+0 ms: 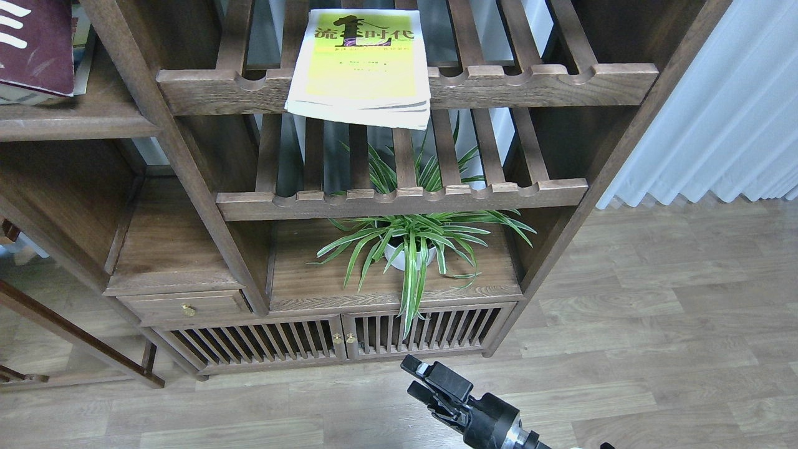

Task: Organize books on shelf
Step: 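Place the maroon book on the side shelf and withdraw left gripper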

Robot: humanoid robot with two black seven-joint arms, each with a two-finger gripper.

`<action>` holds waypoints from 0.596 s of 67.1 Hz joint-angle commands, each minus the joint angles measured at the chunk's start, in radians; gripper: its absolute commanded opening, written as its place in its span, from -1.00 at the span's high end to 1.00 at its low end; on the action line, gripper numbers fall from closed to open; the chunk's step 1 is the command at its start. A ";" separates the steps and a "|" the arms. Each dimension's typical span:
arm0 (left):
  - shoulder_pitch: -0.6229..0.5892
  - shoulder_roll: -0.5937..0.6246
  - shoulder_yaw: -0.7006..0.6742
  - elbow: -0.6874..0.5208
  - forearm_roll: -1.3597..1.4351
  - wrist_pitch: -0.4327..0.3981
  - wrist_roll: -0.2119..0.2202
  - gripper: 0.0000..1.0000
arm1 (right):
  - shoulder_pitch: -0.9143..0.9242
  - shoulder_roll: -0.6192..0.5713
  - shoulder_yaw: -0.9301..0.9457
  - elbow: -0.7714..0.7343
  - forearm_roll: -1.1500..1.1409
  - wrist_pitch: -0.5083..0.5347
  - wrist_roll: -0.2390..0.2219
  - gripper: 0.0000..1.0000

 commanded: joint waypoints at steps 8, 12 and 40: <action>-0.079 -0.084 0.005 0.103 0.002 0.000 0.000 0.98 | -0.001 0.000 0.000 0.000 0.000 0.000 0.000 -1.00; -0.091 -0.093 0.005 0.119 0.002 0.000 0.000 0.98 | -0.001 0.000 0.000 0.000 0.000 0.000 0.000 -1.00; -0.091 -0.096 0.008 0.130 0.005 0.000 0.000 0.11 | -0.001 0.000 0.000 0.000 0.000 0.000 0.000 -1.00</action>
